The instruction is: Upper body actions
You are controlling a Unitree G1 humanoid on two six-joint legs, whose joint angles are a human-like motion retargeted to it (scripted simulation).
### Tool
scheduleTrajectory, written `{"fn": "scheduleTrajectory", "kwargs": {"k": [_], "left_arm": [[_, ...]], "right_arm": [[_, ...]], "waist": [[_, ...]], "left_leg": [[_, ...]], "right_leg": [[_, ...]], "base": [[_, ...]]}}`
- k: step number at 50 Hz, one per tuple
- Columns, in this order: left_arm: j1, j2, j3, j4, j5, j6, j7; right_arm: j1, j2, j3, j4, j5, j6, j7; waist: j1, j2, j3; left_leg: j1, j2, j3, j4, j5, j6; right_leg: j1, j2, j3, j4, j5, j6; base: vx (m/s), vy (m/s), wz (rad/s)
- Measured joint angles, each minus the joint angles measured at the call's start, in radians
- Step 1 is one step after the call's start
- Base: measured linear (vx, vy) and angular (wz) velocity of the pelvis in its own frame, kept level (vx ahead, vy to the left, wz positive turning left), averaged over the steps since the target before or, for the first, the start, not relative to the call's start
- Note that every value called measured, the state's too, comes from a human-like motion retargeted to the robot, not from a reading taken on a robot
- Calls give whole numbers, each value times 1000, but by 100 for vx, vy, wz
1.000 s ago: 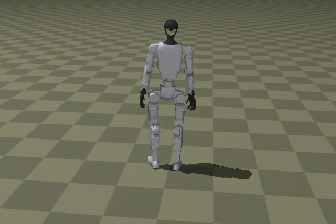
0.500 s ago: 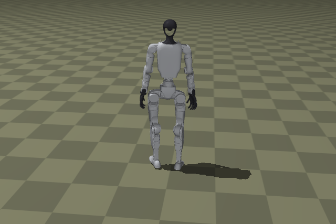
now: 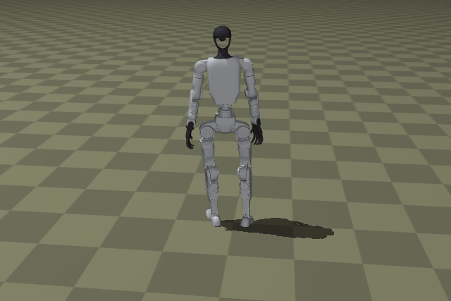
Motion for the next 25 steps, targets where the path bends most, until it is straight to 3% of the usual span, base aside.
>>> {"fn": "scheduleTrajectory", "kwargs": {"k": [5, 11, 16, 25], "left_arm": [[-10, 28, 21, 5, -20, 14, -23], [-29, 44, 31, -14, -22, 21, -11], [-55, 47, 32, -28, -26, 17, -17], [-115, 43, 3, -37, -17, 8, -24]], "right_arm": [[-3, -7, 24, -22, -46, -23, -25], [-2, -12, 9, -3, -16, -20, -13], [-11, -17, 1, 7, 3, -16, -14], [-72, -29, 14, 17, 35, -12, -27]], "waist": [[-4, -7, 9], [14, -14, 14], [18, -37, 30], [16, -27, 85]], "left_leg": [[-3, 20, 15, -3, 1, -2], [-10, 35, 23, -4, 4, -10], [-18, 22, 21, -8, 13, -20], [-65, 51, 24, -1, 47, -58]], "right_leg": [[-18, 2, 32, 8, -1, -8], [-10, -41, -70, -23, 37, -79], [-2, -65, -63, -69, 72, -22], [-25, -56, -75, -93, 29, -23]], "base": [[-3, -8, -16], [-4, -10, -11], [-9, -16, 1], [-18, -23, 9]]}}
